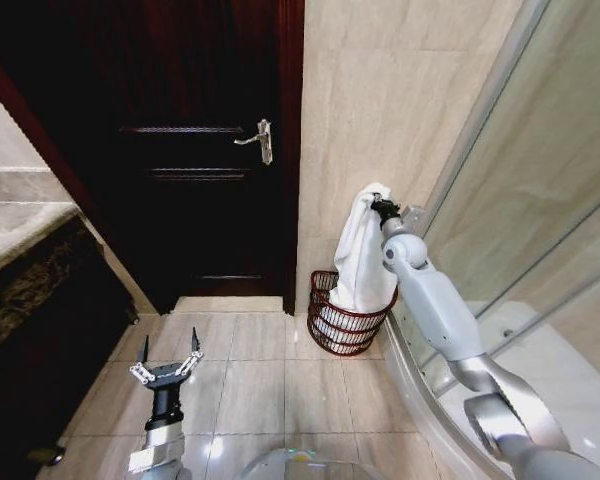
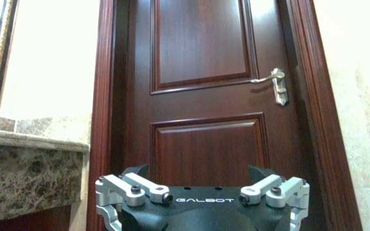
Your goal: Discard the used towel into the hamper.
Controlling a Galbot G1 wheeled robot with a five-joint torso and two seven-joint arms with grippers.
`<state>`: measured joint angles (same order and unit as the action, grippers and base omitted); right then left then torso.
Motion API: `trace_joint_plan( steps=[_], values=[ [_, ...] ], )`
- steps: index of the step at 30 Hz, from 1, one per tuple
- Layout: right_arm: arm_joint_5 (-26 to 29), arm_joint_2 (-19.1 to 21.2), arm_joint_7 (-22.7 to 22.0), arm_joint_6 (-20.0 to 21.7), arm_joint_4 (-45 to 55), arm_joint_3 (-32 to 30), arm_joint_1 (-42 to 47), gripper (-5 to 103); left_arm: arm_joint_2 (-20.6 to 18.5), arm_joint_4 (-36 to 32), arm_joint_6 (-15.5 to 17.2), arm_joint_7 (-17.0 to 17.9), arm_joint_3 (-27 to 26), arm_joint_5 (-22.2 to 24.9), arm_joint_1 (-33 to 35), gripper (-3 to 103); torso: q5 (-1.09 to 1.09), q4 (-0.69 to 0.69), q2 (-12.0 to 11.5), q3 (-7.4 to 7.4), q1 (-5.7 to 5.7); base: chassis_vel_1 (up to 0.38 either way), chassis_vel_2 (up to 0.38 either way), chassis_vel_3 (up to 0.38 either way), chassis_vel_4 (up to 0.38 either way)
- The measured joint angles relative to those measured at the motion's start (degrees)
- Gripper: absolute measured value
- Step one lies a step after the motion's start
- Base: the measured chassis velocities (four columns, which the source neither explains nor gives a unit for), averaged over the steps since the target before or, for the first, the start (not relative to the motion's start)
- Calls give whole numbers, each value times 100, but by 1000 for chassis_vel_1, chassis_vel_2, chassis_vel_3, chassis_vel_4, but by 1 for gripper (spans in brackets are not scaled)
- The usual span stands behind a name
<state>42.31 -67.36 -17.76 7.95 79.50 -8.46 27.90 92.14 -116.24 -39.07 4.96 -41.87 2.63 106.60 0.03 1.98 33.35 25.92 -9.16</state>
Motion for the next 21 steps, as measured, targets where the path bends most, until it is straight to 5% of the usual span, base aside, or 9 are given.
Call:
trace_joint_plan(
  steps=[15,21],
  values=[
    [-542,-254,209,245,-484,-261,719,5,0,-59,-58,61,172,-230,69,100,-4,1,0,-1,0,0,0,0,0],
    [-590,-112,264,396,155,-545,1290,5,0,-71,-82,176,213,-455,113,100,-3,0,0,-1,0,0,0,0,0]
  ],
)
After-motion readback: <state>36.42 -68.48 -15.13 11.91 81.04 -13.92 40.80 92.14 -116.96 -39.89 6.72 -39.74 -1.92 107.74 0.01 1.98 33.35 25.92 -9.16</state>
